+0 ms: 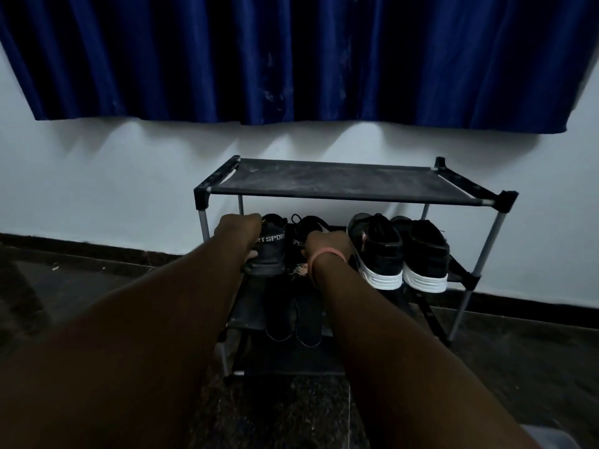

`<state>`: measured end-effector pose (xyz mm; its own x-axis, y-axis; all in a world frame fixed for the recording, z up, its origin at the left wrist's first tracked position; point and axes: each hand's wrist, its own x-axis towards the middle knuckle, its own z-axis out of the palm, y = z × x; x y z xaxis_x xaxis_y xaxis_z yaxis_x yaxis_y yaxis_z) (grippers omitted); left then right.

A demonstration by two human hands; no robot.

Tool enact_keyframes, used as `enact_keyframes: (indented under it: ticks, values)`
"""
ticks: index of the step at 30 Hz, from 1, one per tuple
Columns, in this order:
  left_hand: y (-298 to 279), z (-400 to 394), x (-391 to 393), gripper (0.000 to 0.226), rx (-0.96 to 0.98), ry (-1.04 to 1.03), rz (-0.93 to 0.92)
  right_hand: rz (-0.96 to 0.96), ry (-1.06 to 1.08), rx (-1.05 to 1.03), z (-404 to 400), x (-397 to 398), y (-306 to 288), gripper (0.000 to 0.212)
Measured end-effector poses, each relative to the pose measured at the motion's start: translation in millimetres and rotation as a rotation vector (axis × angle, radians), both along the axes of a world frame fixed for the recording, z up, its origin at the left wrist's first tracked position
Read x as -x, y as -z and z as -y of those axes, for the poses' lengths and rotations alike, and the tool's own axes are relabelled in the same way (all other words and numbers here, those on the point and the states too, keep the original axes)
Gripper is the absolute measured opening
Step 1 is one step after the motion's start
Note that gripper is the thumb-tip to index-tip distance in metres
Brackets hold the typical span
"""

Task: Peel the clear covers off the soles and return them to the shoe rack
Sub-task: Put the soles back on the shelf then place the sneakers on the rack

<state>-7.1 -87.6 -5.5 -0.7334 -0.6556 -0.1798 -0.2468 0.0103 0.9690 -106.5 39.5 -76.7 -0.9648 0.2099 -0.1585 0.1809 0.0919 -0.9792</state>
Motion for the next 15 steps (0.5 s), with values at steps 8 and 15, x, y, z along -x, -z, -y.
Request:
enact_keyframes:
  ticks: [8, 15]
  values:
    - [-13.4, -26.3, -28.1, 0.036, 0.241, -0.007, 0.051, -0.109, -0.074, -0.163, -31.2, -106.9, -67.6, 0.024]
    - [-23.5, -48.8, -54.9, 0.025, 0.417, 0.04, 0.098, -0.144, -0.179, -0.229, -40.4, -135.2, -76.8, 0.026]
